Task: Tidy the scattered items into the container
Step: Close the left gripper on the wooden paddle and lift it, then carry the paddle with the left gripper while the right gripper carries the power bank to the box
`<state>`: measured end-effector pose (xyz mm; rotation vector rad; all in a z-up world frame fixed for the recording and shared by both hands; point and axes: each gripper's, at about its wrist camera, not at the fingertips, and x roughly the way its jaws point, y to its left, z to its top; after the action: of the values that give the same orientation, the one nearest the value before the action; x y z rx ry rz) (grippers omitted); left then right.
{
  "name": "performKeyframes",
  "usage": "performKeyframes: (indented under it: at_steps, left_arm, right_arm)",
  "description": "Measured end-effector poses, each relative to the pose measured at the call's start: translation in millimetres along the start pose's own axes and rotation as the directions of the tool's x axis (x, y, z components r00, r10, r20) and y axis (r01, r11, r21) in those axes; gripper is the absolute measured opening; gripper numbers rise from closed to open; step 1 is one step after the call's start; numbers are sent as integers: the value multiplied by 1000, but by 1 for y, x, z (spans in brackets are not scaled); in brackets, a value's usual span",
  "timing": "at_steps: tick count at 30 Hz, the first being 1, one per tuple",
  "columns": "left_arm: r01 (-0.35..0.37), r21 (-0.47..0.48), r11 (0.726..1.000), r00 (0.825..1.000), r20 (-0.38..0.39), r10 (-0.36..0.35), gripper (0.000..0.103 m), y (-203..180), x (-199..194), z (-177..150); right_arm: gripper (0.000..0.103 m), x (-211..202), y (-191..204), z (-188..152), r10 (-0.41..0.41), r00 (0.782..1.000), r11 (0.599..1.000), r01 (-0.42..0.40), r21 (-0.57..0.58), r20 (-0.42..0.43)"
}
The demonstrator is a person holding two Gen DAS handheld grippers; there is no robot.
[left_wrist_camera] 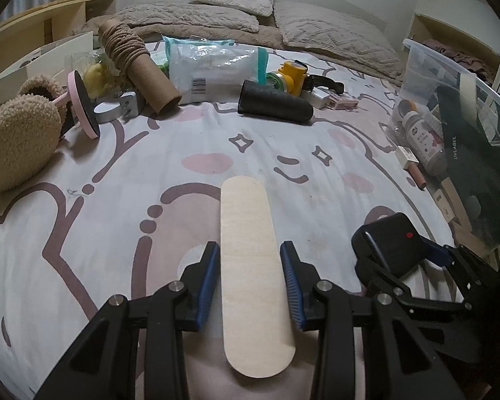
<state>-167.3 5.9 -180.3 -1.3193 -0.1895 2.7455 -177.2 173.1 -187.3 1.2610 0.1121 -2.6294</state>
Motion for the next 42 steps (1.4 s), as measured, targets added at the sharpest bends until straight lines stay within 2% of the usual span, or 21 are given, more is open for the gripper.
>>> performKeyframes:
  at_steps: [4,8,19,30,42]
  left_arm:
    - [2,4,1000,1000,-1,-2,37,-2,-1,-1]
    - [2,5,1000,1000,-2,-2,37,-3,-1,-1]
    - [25,4,1000,999,20,-25,37,-5,-10,1]
    - [73,1,997,997,40,-73,37,-4,-23,0]
    - [115,22,993,989,94,-117,37,-12,-53,2]
  right_arm:
    - [86,8,2,3,-12,1000,1000,12,-5,3]
    - [82,7,1,1,-6,999,1000,6,0,32]
    - [82,-7,1,2,35,997,999,-37,27,72]
    - [82,-36,2,9,70,989,997,-75,29,130]
    - [82,-72,-8,5,90,980,993,-103,61,180]
